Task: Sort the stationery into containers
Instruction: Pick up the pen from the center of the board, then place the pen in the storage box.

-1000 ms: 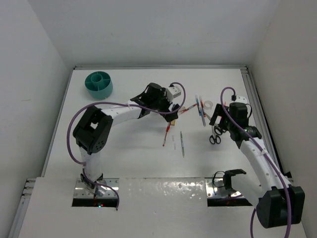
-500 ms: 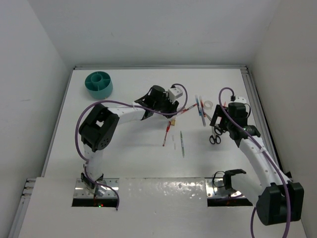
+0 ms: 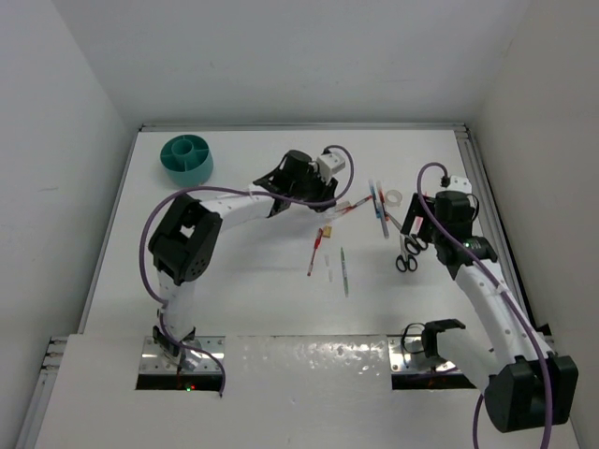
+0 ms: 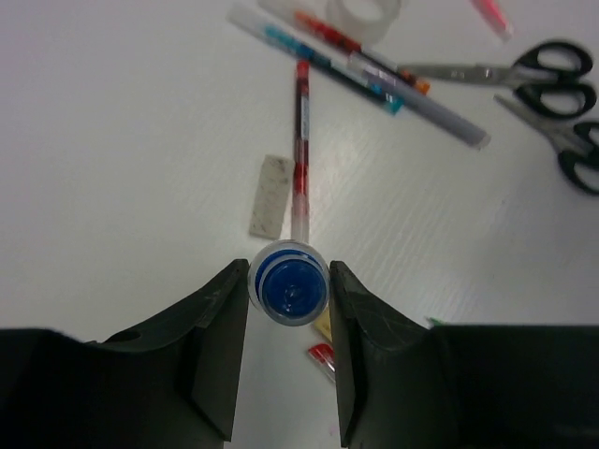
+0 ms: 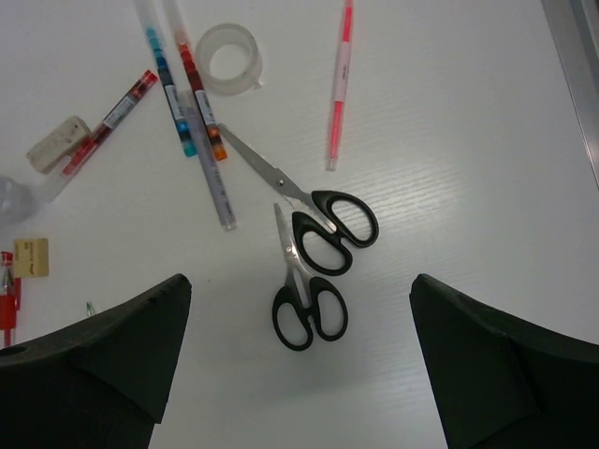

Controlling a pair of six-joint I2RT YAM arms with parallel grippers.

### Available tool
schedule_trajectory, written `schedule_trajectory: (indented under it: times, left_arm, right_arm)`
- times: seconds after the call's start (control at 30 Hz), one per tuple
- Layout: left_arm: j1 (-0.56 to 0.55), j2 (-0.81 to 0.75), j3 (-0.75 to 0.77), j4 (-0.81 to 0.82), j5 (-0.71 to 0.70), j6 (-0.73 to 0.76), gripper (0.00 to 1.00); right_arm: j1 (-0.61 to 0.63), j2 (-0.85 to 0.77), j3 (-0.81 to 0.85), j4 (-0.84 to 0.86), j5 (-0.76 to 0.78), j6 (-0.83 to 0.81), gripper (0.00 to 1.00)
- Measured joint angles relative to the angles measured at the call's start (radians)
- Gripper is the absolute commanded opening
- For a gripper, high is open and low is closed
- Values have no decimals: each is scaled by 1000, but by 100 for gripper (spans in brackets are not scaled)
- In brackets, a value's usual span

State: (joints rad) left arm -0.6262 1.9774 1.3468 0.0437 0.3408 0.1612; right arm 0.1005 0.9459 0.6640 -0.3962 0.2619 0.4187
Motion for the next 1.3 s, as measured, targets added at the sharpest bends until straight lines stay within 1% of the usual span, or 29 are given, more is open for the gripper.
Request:
schedule_trajectory:
  times: [0.2, 0.33, 0.47, 0.63, 0.7, 0.83, 1.03, 1.13, 1.3]
  left_arm:
    - [54, -14, 264, -99, -17, -35, 0]
    - [130, -94, 336, -171, -73, -76, 0]
    - [282, -210, 353, -263, -151, -127, 0]
    - [525, -297, 352, -336, -251, -136, 0]
    - [595, -304, 337, -333, -283, -117, 0]
    - [664, -291, 298, -343, -308, -83, 0]
    - [735, -183, 299, -318, -293, -77, 0]
    - [758, -116, 299, -307, -289, -76, 0]
    - [771, -56, 291, -290, -276, -56, 0]
  right_arm:
    - [1, 5, 16, 39, -6, 1, 97]
    - [18, 57, 22, 126, -17, 6, 96]
    - [61, 180, 70, 205, -39, 8, 96]
    - [122, 388, 252, 254, -77, 3, 97]
    - [139, 460, 324, 278, -96, 4, 97]
    - [164, 592, 452, 300, -124, 16, 97]
    - [198, 750, 575, 280, -141, 28, 97]
    - [211, 790, 597, 253, -140, 28, 98]
    - [221, 797, 597, 224, -135, 32, 98]
